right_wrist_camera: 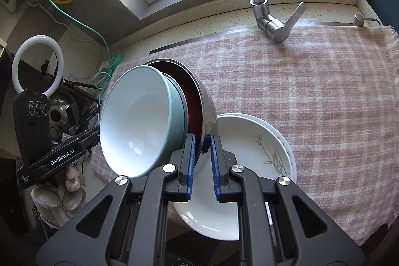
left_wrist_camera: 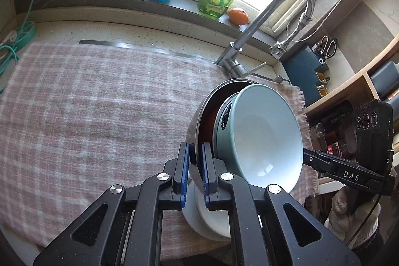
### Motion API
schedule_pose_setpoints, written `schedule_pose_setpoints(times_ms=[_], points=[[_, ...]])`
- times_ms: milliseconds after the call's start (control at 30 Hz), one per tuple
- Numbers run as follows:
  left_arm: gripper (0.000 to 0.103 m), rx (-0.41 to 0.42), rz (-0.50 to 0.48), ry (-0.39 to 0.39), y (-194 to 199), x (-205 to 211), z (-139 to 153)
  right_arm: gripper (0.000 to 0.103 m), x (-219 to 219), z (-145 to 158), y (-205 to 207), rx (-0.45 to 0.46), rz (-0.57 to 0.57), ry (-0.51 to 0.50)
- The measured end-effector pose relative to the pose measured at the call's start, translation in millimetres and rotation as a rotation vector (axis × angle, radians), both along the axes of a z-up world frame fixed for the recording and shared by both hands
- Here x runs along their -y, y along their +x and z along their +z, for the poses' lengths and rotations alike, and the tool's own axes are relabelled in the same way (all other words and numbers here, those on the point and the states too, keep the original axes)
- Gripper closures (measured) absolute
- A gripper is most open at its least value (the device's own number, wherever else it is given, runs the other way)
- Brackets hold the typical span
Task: Organize plates and bowls
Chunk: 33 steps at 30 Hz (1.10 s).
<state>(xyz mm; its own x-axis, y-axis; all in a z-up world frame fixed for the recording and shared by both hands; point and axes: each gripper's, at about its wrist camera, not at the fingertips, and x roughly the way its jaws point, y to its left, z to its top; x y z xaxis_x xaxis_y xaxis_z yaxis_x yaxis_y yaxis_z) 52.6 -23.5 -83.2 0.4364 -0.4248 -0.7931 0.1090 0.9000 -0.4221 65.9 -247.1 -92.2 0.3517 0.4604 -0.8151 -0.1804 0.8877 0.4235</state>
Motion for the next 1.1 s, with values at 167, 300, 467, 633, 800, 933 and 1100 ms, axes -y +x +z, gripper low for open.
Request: schedule_pose_setpoints(times_ms=[167,300,467,633,800,933,1100], points=[[0.096,-0.027,-0.021,0.0,-10,23,-9,0.09,25,-8,-16,-0.022,-0.012,-0.009],[0.096,-0.049,-0.026,0.004,-17,36,-17,0.09,38,-18,-25,-0.044,-0.019,-0.009],[0.097,-0.065,-0.024,0.014,-26,45,-25,0.09,46,-29,-32,-0.065,-0.012,-0.01],[0.096,-0.083,-0.012,0.019,-31,48,-32,0.09,48,-36,-36,-0.076,-0.002,-0.017],[0.096,-0.088,-0.008,0.035,-35,53,-37,0.09,50,-41,-38,-0.086,-0.003,-0.008],[0.096,-0.071,-0.007,0.063,-36,58,-33,0.089,51,-40,-39,-0.084,0.003,-0.008],[0.092,-0.051,-0.004,0.089,-37,59,-30,0.088,51,-36,-43,-0.058,0.009,-0.03]])
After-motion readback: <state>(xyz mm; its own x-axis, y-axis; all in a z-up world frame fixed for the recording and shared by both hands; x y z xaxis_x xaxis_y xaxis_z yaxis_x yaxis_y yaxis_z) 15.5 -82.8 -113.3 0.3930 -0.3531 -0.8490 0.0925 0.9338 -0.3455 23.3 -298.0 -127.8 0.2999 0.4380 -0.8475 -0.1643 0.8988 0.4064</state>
